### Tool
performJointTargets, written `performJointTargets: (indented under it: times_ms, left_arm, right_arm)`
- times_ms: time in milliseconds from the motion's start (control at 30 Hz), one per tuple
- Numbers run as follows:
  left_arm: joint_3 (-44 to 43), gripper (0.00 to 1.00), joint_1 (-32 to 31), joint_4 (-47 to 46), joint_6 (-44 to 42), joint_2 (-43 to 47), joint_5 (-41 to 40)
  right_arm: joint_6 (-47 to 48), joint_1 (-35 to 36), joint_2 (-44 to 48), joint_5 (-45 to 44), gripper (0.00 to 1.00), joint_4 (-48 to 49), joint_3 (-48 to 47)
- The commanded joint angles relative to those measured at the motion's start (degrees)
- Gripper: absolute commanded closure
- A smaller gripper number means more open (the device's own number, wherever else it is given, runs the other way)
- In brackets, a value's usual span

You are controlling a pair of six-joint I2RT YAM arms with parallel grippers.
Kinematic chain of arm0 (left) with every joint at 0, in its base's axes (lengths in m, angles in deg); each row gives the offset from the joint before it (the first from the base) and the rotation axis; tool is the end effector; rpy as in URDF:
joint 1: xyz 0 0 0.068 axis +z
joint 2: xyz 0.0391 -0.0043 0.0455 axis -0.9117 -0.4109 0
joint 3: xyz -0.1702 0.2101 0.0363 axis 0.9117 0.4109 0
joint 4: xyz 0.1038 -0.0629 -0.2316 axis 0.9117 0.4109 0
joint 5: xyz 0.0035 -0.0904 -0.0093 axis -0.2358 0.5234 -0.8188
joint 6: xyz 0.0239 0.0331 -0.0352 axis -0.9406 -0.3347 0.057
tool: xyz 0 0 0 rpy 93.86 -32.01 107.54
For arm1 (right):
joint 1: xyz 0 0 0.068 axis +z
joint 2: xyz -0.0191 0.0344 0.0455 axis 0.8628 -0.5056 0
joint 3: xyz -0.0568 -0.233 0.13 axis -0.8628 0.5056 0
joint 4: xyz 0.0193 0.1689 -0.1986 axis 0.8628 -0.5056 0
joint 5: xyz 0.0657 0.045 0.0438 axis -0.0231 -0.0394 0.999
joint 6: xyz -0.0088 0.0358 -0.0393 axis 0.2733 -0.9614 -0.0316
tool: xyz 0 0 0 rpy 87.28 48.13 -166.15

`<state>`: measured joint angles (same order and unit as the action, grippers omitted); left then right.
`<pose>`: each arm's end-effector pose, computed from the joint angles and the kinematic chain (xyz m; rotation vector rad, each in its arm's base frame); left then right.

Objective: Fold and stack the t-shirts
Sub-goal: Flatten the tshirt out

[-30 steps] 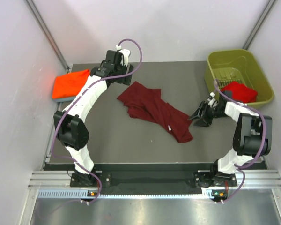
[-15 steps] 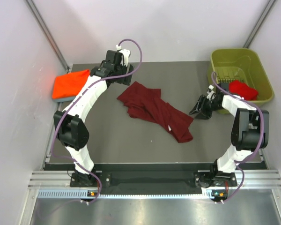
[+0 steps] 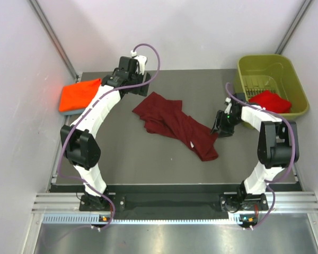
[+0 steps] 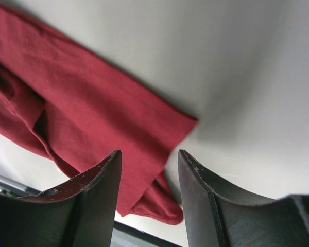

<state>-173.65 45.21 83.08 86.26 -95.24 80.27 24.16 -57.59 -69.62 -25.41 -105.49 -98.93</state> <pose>0.3859 -0.1420 0.3521 0.3844 2.2309 -0.1026 0.3244 0.0241 0.1742 0.3621 2.8480 0.5953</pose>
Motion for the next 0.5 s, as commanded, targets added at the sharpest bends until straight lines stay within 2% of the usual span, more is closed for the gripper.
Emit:
performJointTargets:
  times_ms: [0, 467]
  left_arm:
    - [-1.16, 0.19, 0.76, -1.15, 0.82, 3.46, 1.13]
    - [1.04, 0.19, 3.04, -1.24, 3.1, 5.4, 3.06]
  right_arm:
    - [0.32, 1.82, -1.69, -1.81, 0.52, -0.45, -1.79]
    - [2.52, 2.26, -2.66, -6.29, 0.52, -0.54, -3.11]
